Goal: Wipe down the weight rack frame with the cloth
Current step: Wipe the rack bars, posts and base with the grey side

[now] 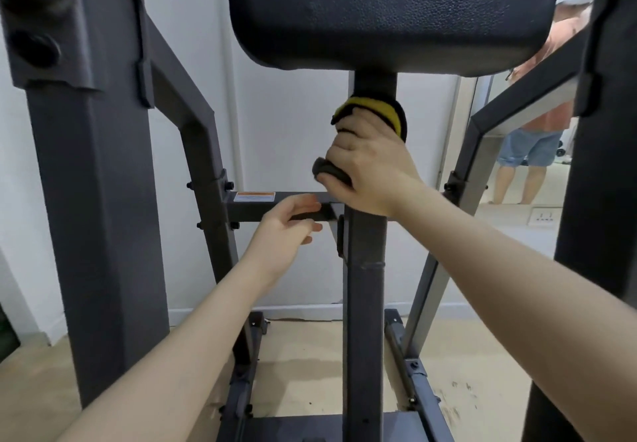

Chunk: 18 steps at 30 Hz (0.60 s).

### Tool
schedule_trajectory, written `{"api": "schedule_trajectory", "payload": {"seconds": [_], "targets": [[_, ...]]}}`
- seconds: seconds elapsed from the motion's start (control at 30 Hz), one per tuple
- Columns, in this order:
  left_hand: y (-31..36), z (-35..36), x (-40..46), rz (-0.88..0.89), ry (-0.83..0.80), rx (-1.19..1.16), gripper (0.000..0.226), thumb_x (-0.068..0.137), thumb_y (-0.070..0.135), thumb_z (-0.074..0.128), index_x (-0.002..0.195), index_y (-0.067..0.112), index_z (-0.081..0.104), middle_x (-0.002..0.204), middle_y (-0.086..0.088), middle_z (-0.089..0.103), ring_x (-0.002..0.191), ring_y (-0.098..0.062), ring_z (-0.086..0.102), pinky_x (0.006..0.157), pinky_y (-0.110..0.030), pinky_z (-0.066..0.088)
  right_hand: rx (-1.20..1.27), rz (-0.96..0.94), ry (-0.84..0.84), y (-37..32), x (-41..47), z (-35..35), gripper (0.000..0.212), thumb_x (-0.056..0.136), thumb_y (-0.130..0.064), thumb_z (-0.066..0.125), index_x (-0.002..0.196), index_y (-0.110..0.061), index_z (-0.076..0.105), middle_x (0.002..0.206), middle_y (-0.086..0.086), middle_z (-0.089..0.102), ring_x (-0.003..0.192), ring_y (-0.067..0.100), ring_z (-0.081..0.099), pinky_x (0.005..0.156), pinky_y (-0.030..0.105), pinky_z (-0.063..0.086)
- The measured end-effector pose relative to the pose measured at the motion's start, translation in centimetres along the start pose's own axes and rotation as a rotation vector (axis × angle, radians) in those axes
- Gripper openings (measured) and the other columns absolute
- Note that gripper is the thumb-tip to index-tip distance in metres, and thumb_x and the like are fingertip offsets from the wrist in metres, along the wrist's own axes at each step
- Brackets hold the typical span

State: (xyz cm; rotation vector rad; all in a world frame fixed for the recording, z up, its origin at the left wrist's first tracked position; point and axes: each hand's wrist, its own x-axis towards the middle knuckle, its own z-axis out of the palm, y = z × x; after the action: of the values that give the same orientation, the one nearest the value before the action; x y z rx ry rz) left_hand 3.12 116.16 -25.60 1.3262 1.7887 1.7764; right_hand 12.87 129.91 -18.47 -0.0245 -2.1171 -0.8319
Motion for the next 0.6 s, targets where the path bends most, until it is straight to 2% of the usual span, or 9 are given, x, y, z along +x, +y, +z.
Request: {"api": "schedule_trajectory", "payload": {"seconds": [0.07,0.2,0.27,0.33,0.4,0.47,0.53,0.6], "targets": [[-0.5,0.1,-0.6,0.006,-0.031,0.018,0.038,0.094,0.002,0.046,0.123,0.026,0.050,0.114,0.014,0.059,0.095,-0.009,0.064,0.074,-0.017,0.051,0.058,-0.082,-0.040,-2.0,-4.2,1.4,0.034,0.091,-0.036,0.051,0.083,-0.009,0.070,0.089,0.007,0.068,0.110,0.033,0.055,0.109,0.043,0.029],[-1.2,0.6,-1.2,0.004,-0.098,0.069,0.044,0.095,0.002,0.043,0.128,0.030,0.044,0.118,0.015,0.053,0.097,-0.009,0.061,0.076,-0.018,0.050,0.052,-0.136,-0.018,-1.9,-7.0,2.0,0.041,0.097,-0.042,0.043,0.116,-0.014,0.066,0.131,0.008,0.058,0.131,0.029,0.042,0.112,0.042,0.024],[-1.2,1.4,-0.9,0.005,-0.098,0.046,0.042,0.096,0.004,0.044,0.127,0.031,0.044,0.118,0.013,0.054,0.097,-0.005,0.060,0.074,-0.013,0.050,0.021,-0.013,0.071,-0.3,-4.8,1.8,0.045,0.096,-0.041,0.044,0.124,-0.012,0.061,0.138,0.010,0.052,0.132,0.032,0.041,0.110,0.043,0.025],[-1.4,2.6,-0.7,-0.001,-0.118,0.037,0.047,0.096,0.005,0.047,0.135,0.030,0.040,0.120,0.015,0.053,0.096,0.004,0.058,0.074,-0.006,0.047,0.045,0.157,0.163,0.7,-2.8,1.7,0.049,0.093,-0.039,0.047,0.131,-0.008,0.054,0.143,0.013,0.046,0.134,0.034,0.035,0.110,0.045,0.026],[-2.0,3.6,-0.8,-0.001,-0.151,0.085,0.057,0.094,0.010,0.053,0.141,0.037,0.033,0.129,0.018,0.048,0.104,0.009,0.053,0.077,0.001,0.041,0.203,0.354,0.213,0.3,-2.2,1.8,0.056,0.093,-0.035,0.047,0.140,-0.005,0.042,0.150,0.016,0.034,0.139,0.035,0.023,0.113,0.043,0.023],[-2.8,4.1,-1.3,-0.011,-0.145,0.126,0.066,0.092,0.013,0.058,0.141,0.044,0.028,0.131,0.022,0.043,0.106,0.016,0.049,0.089,-0.007,0.039,0.416,0.533,0.199,-1.5,-3.7,2.4,0.060,0.094,-0.027,0.046,0.146,-0.005,0.028,0.155,0.015,0.015,0.143,0.035,0.013,0.117,0.036,0.017],[-3.6,4.4,-2.0,-0.008,-0.157,0.126,0.070,0.091,0.011,0.059,0.142,0.045,0.025,0.128,0.026,0.041,0.095,0.028,0.048,0.092,-0.012,0.039,0.553,0.597,0.171,-4.2,-7.1,3.4,0.064,0.093,-0.021,0.048,0.149,-0.009,0.020,0.157,0.006,0.000,0.145,0.033,0.014,0.116,0.038,0.024],[-4.1,4.7,-2.4,0.010,-0.184,0.083,0.072,0.091,0.008,0.058,0.143,0.044,0.024,0.126,0.032,0.039,0.099,0.031,0.042,0.086,-0.002,0.037,0.638,0.577,0.113,-7.3,-11.4,4.1,0.064,0.093,-0.022,0.044,0.150,-0.016,0.014,0.156,-0.004,-0.008,0.146,0.027,0.012,0.113,0.039,0.031]]}}
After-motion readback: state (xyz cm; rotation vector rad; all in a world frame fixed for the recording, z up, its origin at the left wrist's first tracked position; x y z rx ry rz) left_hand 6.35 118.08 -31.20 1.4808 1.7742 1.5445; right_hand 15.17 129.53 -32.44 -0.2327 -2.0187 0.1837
